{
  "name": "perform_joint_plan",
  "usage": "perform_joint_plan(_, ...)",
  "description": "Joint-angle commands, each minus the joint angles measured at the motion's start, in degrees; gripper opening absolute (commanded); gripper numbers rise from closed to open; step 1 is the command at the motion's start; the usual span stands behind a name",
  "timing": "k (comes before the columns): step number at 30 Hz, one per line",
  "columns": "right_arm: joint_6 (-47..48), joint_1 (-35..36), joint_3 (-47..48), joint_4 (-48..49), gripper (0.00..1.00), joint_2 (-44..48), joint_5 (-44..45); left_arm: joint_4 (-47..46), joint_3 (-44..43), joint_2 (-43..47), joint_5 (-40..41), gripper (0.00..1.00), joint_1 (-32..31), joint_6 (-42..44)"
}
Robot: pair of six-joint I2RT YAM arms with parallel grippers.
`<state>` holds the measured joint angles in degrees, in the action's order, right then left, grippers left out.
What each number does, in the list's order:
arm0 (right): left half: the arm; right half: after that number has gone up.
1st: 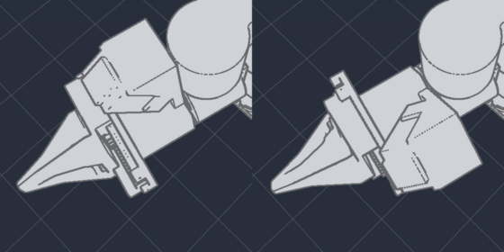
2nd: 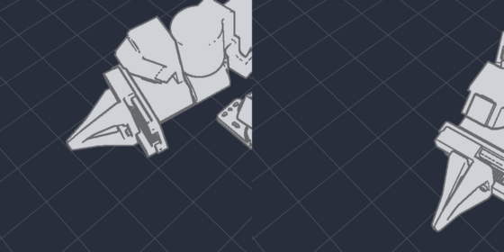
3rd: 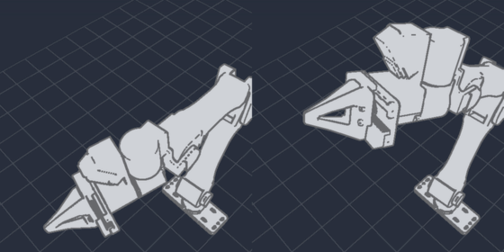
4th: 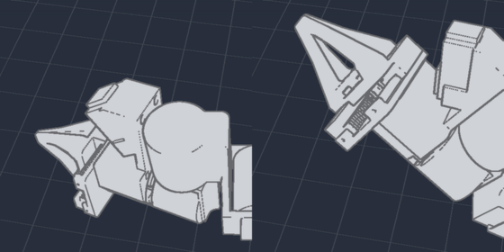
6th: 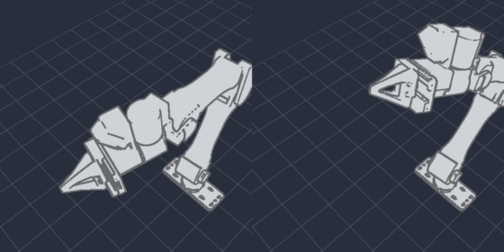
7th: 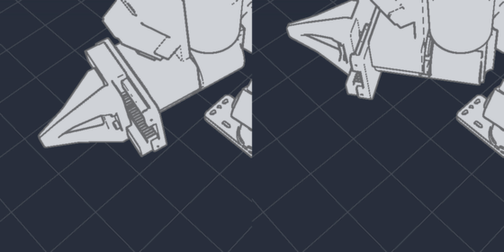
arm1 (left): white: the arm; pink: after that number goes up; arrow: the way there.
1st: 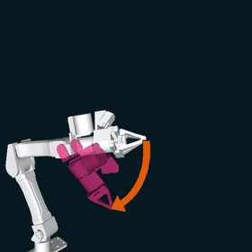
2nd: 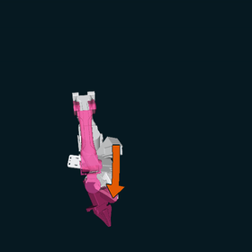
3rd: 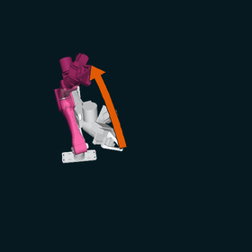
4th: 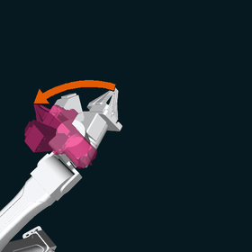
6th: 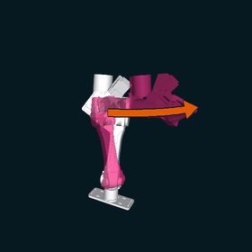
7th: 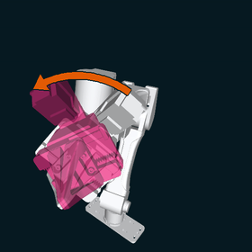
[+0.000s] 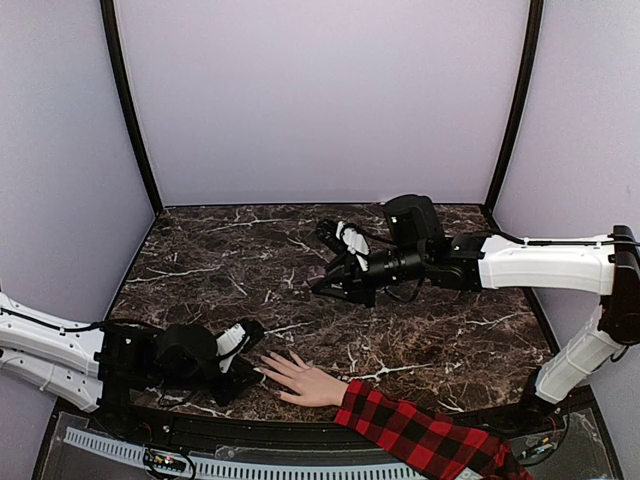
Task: Paint the nails
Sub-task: Paint the nail with the hand.
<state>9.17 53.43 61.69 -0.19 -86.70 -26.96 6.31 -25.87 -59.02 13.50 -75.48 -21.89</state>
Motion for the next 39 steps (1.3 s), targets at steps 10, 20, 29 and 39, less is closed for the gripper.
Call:
perform_joint_plan(10, 0.2, -0.4, 0.1, 1.8, 0.0, -0.2, -0.2, -6.1, 1.1, -0.8, -9.6, 0.0, 0.2, 2.7)
perform_joint_plan(20, 0.3, -0.4, 0.0, 1.8, 0.0, -0.1, -0.1, -5.5, -0.6, -4.5, -8.1, 0.0, 0.2, 2.0)
perform_joint_plan(29, 0.3, -0.4, 0.0, 1.7, 0.0, -0.1, 0.0, -2.1, -1.0, -4.5, -3.8, 0.0, 0.2, 0.8)
perform_joint_plan(39, 0.2, -0.4, 0.1, 1.8, 0.0, -0.2, -0.2, -0.6, -0.3, -1.5, -0.4, 0.0, 0.2, -0.9)
